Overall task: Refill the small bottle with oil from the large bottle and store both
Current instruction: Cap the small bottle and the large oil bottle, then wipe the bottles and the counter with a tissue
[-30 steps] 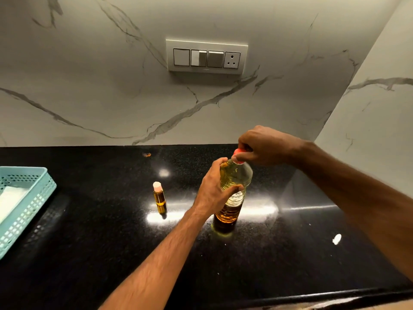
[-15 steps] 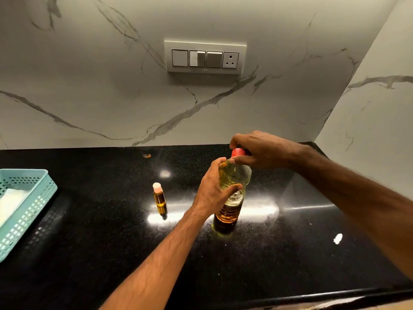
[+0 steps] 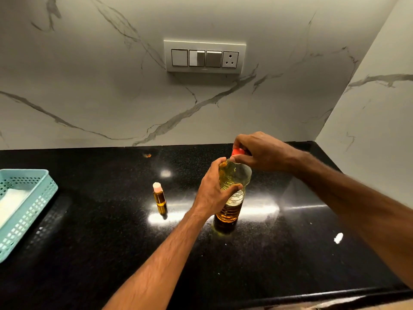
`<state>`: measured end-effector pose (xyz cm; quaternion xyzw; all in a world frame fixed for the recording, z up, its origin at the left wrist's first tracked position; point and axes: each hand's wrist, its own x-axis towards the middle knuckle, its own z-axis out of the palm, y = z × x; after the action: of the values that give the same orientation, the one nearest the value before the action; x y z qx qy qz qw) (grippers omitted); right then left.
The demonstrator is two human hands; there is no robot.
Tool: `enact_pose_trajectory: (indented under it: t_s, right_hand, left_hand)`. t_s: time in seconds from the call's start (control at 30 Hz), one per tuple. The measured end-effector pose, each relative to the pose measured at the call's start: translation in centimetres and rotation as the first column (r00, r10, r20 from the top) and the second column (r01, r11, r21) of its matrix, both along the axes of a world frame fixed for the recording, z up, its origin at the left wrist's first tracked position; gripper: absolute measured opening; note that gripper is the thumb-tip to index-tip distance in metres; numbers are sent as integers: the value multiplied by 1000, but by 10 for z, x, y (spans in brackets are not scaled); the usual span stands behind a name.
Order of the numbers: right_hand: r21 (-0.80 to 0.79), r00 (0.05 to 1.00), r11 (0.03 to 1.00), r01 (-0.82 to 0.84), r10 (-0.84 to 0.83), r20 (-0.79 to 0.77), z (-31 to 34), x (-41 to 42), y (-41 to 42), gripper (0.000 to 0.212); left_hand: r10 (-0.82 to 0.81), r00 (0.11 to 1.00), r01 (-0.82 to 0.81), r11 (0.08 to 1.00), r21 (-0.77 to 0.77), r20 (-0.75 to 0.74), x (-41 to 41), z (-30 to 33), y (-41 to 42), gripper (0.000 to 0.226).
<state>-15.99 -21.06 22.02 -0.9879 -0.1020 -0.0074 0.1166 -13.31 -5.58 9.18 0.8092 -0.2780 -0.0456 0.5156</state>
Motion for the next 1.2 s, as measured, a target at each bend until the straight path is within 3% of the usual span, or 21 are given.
enact_pose_trajectory:
  t_s: [0.5,0.97,1.1,1.2]
  right_hand:
    - [188,977,979,80,-114,180,-31,-8,3,37]
    - [306,969,947,99,-161,186,-40,-16,13,30]
    - [225,912,955,193,-259,317,-45,-19,15,45]
    - [398,842,887,232,-389,375,-38,-12,32,45]
  left_hand:
    - [-6,1000,6,1000,-16,-1,-2,0,1,84]
    - [-2,997,4,999,38,-75,-11,-1,18,90]
    - [26,993,-26,1000,4,-115,-17,-2,48,74]
    - [50,989,-53,998,-20,-142,-21,-6,82,50]
